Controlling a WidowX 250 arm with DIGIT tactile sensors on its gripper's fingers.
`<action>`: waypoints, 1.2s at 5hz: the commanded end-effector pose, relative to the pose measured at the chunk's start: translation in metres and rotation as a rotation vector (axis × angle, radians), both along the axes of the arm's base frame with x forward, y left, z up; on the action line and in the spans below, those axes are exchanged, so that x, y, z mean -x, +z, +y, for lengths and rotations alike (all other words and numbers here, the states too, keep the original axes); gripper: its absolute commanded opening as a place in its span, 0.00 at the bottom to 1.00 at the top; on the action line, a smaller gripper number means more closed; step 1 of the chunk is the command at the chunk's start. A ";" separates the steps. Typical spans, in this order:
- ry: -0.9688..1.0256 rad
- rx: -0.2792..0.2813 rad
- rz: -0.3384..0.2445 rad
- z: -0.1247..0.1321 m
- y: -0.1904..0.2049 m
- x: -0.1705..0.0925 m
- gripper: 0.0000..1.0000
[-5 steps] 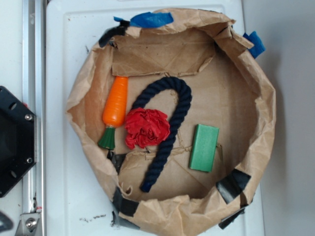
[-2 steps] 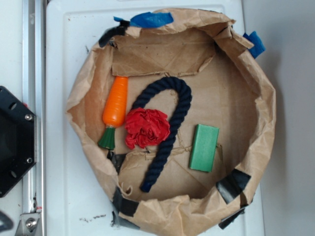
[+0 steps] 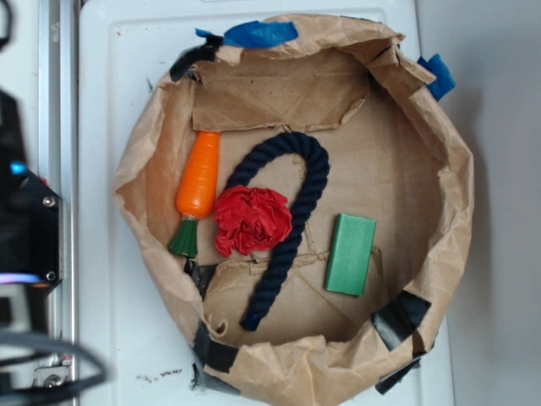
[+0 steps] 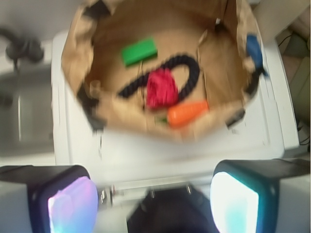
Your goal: Grab the green block.
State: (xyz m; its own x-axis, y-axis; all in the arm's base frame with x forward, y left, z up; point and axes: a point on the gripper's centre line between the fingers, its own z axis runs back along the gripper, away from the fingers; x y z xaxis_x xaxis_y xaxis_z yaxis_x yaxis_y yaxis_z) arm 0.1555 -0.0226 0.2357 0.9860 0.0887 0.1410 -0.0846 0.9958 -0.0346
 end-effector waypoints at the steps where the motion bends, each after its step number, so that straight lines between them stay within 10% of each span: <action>1: 0.267 0.024 -0.032 0.004 -0.007 -0.052 1.00; 3: 0.490 0.182 -0.103 0.024 -0.033 -0.075 1.00; 6: 0.490 0.182 -0.103 0.024 -0.033 -0.075 1.00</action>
